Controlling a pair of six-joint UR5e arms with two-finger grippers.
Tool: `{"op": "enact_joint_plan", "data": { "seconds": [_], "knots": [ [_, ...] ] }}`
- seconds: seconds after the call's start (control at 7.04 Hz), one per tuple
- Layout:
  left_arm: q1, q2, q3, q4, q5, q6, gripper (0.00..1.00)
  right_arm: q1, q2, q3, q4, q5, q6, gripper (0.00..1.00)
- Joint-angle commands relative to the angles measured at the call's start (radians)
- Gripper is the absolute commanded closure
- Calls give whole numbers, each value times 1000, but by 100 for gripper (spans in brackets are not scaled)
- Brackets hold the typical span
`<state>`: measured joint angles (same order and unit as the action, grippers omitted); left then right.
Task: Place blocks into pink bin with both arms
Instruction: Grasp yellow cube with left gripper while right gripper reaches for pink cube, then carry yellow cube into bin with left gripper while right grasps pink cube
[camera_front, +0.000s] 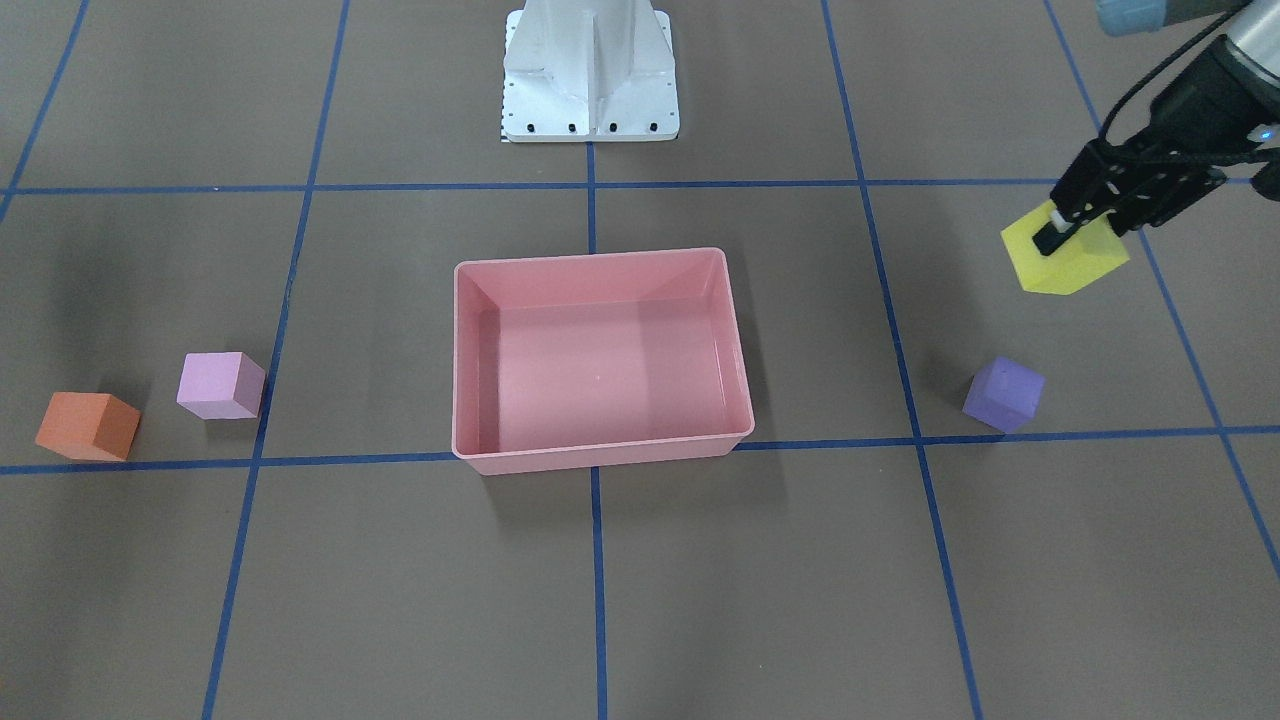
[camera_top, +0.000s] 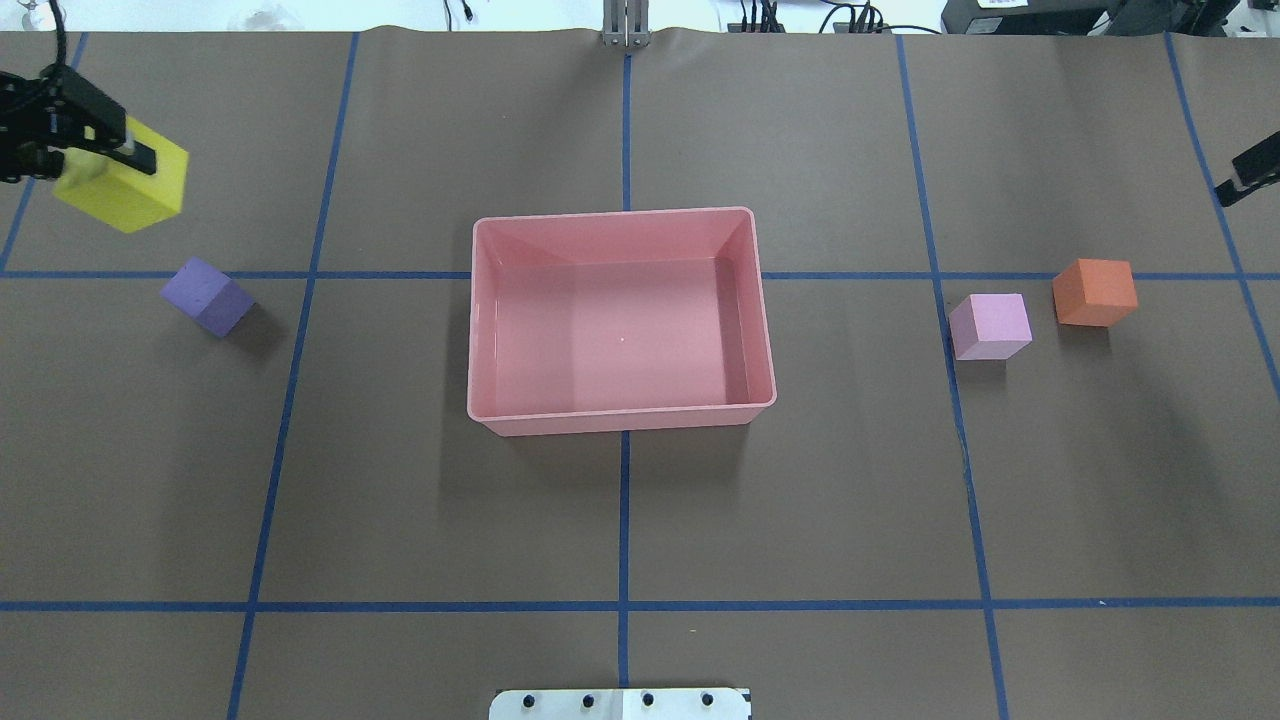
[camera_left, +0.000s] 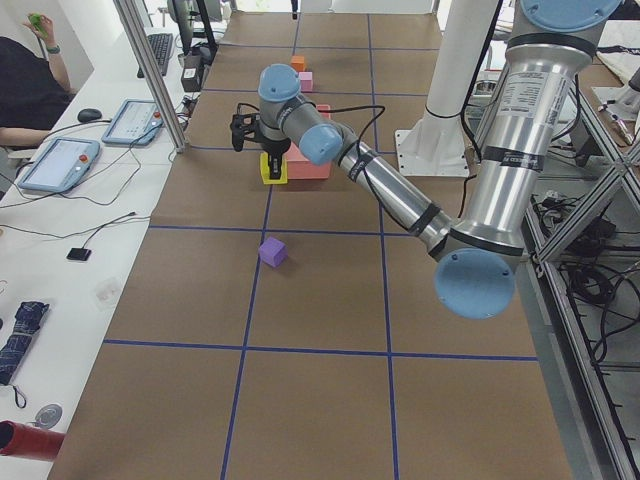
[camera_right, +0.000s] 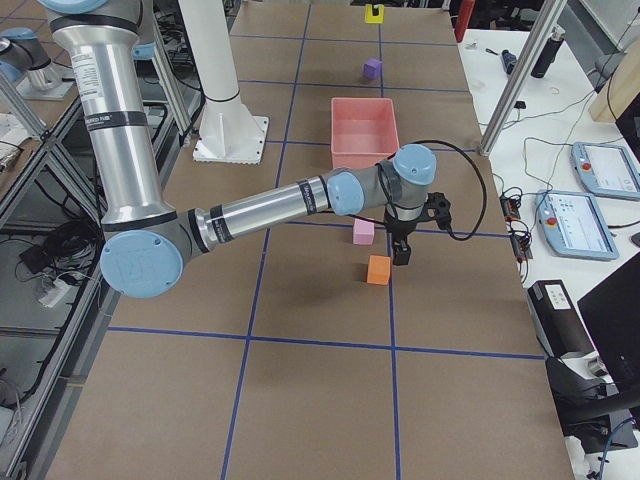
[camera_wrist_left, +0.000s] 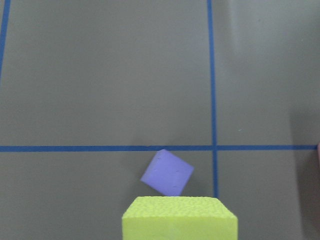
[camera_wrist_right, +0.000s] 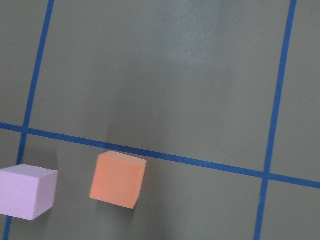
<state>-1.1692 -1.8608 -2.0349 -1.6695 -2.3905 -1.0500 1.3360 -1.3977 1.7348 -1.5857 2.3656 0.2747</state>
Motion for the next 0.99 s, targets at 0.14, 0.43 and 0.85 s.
{"op": "enact_joint_plan", "data": {
  "seconds": [0.14,0.43,0.85],
  "knots": [
    [231,-208,-8,5,146,-381,100,-261,-11,-4,323,-127,500,0],
    [363,-289,5,58,270,-442,100,-339,-1,-11,323,-157,537,0],
    [577,-457,64,160,485,-557,100,-409,6,-53,326,-197,534,0]
  ]
}}
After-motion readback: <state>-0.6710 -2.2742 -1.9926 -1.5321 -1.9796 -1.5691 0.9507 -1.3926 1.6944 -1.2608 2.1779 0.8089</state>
